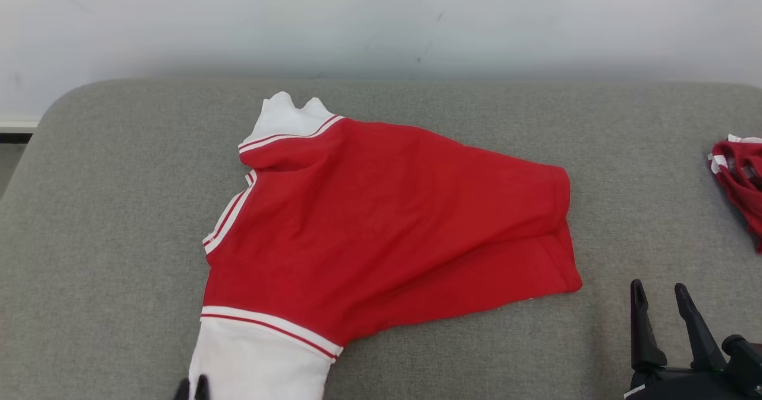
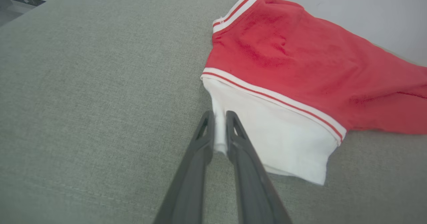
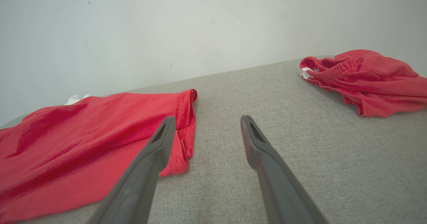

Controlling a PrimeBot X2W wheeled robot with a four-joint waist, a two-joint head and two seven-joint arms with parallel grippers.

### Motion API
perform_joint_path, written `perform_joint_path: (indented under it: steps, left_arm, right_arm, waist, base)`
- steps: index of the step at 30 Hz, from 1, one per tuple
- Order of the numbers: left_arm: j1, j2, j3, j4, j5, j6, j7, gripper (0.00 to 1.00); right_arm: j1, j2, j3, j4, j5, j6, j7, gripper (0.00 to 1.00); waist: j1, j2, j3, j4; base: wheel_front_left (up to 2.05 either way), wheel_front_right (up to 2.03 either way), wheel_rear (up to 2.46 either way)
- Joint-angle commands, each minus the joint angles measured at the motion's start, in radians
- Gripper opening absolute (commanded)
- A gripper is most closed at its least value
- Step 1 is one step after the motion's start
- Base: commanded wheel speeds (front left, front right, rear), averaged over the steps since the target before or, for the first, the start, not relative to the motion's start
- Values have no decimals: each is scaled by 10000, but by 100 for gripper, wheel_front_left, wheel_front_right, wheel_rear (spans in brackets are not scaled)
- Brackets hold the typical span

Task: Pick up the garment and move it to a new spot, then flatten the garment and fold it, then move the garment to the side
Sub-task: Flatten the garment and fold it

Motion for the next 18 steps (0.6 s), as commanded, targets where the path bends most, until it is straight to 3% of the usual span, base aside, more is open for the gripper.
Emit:
perform_joint_path:
  steps: [1, 11, 18]
  left_arm:
    - [-169, 31, -24, -50, 201, 19, -265, 100]
    - [-1277, 253, -159, -180, 1033, -232, -1854, 100]
    - [-1937, 43, 200, -24, 1256, -690, -2152, 100]
  right_arm:
    - [-36, -57, 30, 18, -61, -27, -47, 100]
    - [87, -85, 42, -24, -79, -27, -47, 100]
    - [120, -56, 142, -37, -66, -27, -47, 100]
  waist:
    - [0, 0, -68, -59]
    - [0, 0, -284, -347]
    - [0, 0, -362, -586]
  base:
    - [0, 0, 0]
    - [0, 0, 0]
    - [0, 0, 0]
